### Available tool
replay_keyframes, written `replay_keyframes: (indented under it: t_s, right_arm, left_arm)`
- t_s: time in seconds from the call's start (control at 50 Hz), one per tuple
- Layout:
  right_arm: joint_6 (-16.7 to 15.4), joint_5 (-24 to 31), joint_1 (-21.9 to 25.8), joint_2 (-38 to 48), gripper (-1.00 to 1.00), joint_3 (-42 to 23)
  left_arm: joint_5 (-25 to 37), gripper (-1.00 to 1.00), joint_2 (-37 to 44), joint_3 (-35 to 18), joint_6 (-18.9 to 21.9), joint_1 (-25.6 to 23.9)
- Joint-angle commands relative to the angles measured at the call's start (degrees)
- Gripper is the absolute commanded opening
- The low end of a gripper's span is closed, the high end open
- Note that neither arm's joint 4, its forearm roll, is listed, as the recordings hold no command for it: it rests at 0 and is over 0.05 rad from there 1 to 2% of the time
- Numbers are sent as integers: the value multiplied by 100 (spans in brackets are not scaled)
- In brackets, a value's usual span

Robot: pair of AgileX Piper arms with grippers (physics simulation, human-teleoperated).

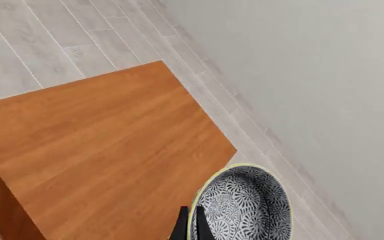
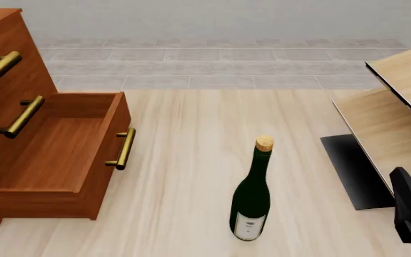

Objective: Put the bowl on top of the cabinet.

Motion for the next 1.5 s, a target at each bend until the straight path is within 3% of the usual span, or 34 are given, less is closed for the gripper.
replay_keyframes:
  t_s: [0.02, 0.6, 1.5]
  right_arm:
    - [-1, 0, -1, 0, 100, 0]
    - [0, 0, 0, 0, 100, 0]
    - [0, 0, -1, 0, 100, 0]
  left_arm:
    - [76, -100, 134, -38, -74, 381]
    - [75, -100, 517, -92, -215, 809]
    - [-224, -100, 1121, 128, 105, 1090]
